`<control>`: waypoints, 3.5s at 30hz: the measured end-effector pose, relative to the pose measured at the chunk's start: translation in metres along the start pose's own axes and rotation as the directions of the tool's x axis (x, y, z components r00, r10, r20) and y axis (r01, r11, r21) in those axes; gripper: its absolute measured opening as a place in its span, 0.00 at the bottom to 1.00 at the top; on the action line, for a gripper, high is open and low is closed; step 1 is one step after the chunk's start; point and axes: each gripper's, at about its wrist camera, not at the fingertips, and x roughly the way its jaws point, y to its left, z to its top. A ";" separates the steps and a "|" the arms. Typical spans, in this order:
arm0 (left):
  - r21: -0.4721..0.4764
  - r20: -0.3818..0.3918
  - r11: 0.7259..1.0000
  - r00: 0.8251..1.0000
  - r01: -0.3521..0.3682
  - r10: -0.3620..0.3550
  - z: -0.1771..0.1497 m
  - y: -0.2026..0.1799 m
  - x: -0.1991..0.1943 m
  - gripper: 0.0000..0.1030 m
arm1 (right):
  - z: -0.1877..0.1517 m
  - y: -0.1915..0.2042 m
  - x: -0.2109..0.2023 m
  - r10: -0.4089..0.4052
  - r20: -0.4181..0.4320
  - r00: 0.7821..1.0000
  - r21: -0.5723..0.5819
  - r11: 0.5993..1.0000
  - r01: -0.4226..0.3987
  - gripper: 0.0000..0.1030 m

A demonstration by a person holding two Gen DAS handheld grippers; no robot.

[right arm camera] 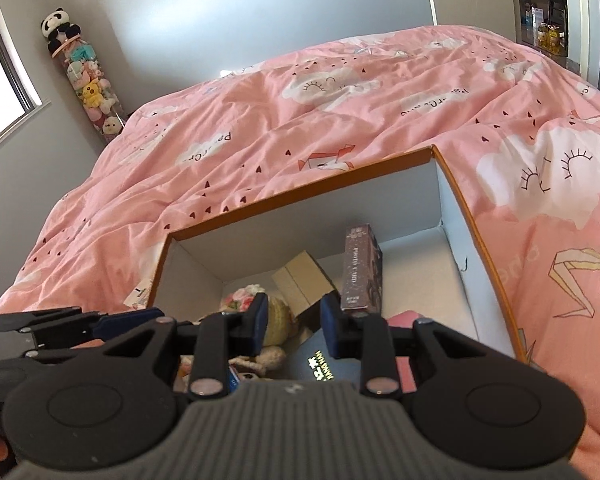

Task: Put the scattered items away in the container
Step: 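Open both grippers to release the card pack and gold box and withdraw, then move both grippers back toward the pink pouch and mirror beside the box, then grasp the pink fabric pouch with the left gripper and lift it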

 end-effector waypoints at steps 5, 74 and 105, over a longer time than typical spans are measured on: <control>0.017 0.040 0.999 0.999 -0.031 0.030 -0.018 0.000 -0.024 0.48 | -0.018 0.010 -0.012 0.011 0.012 1.000 0.030 0.999 -0.011 0.31; -0.263 -0.234 0.926 0.949 -0.271 0.211 -0.073 0.174 -0.062 0.49 | -0.076 0.189 0.089 0.319 -0.363 0.875 -0.347 0.826 -0.445 0.31; -0.185 -0.212 0.965 0.967 -0.183 0.143 -0.107 0.149 -0.085 0.10 | -0.052 0.169 0.088 0.169 -0.325 0.931 -0.455 0.834 -0.310 0.38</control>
